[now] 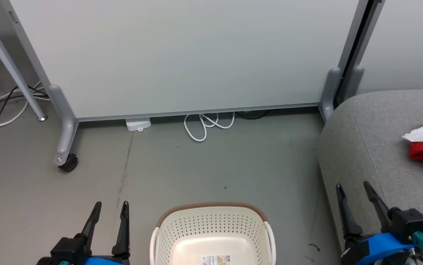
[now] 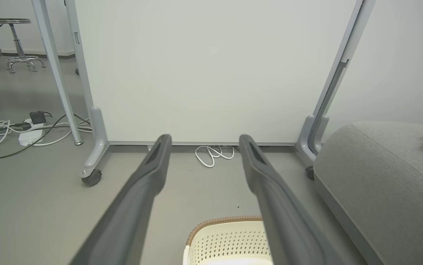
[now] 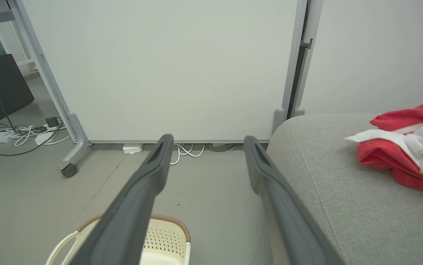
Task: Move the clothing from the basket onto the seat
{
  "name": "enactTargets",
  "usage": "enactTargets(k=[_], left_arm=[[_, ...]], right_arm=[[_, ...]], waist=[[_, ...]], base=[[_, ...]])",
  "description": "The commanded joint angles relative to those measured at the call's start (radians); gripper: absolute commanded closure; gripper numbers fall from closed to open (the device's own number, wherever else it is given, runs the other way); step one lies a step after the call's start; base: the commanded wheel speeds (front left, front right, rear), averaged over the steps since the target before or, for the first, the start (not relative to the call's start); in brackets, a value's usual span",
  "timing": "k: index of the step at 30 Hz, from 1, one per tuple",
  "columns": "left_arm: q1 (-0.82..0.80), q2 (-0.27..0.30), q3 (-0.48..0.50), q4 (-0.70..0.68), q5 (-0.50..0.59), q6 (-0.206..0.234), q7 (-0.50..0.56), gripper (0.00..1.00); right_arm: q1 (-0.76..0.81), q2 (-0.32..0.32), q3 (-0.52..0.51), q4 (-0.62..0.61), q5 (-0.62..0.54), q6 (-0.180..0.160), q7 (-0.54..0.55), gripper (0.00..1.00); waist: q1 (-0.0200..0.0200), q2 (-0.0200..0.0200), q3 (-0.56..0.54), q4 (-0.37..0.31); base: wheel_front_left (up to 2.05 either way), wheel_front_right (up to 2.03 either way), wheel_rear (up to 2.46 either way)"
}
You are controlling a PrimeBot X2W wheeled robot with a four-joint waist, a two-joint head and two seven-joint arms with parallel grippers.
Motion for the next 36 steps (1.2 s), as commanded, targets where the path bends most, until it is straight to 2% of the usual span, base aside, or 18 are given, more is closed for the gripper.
enactTargets(k=[1, 10, 11, 16, 36], left_arm=[[0.003, 0.004, -0.002, 0.001, -0.004, -0.007, -0.003, 0.0], [0.001, 0.008, -0.008, 0.006, -0.009, -0.005, -0.003, 0.0], [0.0, 0.003, -0.004, 0.005, -0.008, -0.004, 0.0, 1.0], [0.017, -0.008, -0.004, 0.038, -0.013, -0.004, 0.007, 1.0], [-0.024, -0.016, 0.044, 0.022, -0.359, -0.004, 0.091, 1.0]], right_arm=[[0.015, 0.002, -0.002, 0.0, 0.005, 0.001, -0.002, 0.0], [0.015, 0.002, 0.0, 0.0, 0.009, 0.001, -0.001, 0.0], [0.001, 0.0, 0.0, 0.001, 0.007, 0.0, 0.0, 1.0], [0.008, 0.003, 0.0, 0.039, 0.01, 0.0, 0.002, 1.0], [-0.019, 0.002, -0.015, 0.045, 0.387, 0.0, 0.068, 1.0]], waist=[[-0.0001, 0.0, 0.001, -0.001], [-0.0001, 0.0, 0.005, 0.001], [0.0, 0.0, 0.005, 0.001], [0.0, 0.0, 0.005, 0.001], [0.0, 0.0, 0.007, -0.01]], base=[[0.0, 0.0, 0.0], [0.0, 0.0, 0.0], [0.0, 0.0, 0.0], [0.0, 0.0, 0.0], [0.0, 0.0, 0.0]])
